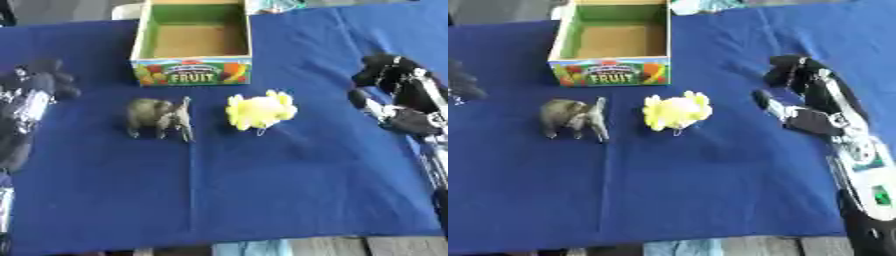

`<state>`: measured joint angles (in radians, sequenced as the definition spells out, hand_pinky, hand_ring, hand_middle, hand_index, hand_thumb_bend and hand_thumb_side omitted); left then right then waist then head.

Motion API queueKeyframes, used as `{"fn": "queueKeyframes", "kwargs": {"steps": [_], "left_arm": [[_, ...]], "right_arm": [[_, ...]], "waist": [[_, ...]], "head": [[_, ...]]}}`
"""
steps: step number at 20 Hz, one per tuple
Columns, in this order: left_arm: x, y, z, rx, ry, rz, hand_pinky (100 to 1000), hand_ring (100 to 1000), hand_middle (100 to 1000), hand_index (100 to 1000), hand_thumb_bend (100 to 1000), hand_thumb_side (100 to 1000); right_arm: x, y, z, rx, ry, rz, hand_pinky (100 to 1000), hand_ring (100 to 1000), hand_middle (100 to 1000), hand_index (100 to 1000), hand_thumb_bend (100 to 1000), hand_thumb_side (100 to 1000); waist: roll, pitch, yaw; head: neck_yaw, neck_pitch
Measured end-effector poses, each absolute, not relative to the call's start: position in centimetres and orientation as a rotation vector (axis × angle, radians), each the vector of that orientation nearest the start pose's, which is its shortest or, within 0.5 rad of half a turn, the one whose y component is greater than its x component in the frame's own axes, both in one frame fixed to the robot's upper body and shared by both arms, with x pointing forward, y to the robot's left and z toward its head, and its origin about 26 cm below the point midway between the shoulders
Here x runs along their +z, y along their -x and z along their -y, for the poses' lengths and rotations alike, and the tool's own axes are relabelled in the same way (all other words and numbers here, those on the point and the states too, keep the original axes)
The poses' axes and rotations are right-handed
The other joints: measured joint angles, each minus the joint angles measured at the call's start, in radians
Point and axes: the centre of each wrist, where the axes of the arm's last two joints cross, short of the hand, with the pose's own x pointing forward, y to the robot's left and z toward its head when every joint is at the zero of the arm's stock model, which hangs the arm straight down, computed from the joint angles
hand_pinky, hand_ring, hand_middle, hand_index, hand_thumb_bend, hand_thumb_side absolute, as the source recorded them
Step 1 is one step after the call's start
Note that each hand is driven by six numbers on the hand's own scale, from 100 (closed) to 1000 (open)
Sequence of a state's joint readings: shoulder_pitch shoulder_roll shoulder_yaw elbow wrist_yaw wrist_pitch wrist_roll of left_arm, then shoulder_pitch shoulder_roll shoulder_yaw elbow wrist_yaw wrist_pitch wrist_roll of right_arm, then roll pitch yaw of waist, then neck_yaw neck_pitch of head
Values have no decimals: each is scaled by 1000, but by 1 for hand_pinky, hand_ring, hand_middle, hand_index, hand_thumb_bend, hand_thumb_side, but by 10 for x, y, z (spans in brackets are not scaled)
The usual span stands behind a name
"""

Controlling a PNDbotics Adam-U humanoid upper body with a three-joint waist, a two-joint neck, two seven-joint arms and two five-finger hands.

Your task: Pick up objects on the table and place them in the box.

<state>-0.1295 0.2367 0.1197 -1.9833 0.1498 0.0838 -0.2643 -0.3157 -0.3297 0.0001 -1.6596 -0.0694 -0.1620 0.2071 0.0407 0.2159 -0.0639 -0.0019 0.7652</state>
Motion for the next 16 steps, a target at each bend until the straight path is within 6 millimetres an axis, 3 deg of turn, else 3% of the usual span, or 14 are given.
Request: {"fn": "queueKeyframes", "kwargs": {"steps": [8,16], "left_arm": [[161,-285,-295,-437,53,2024,778,667,657,809,133,409],[195,-307,-288,-778,-111,2051,786,717,704,840,187,345]], "right_arm": [[126,-344,285,520,0,2069,719,689,578,762,454,238],[124,-343,286,520,-1,2060,719,689,577,762,447,239]], "waist": [[1,-1,-3],[4,-8,-4]], "head": [[0,0],[0,0]]}}
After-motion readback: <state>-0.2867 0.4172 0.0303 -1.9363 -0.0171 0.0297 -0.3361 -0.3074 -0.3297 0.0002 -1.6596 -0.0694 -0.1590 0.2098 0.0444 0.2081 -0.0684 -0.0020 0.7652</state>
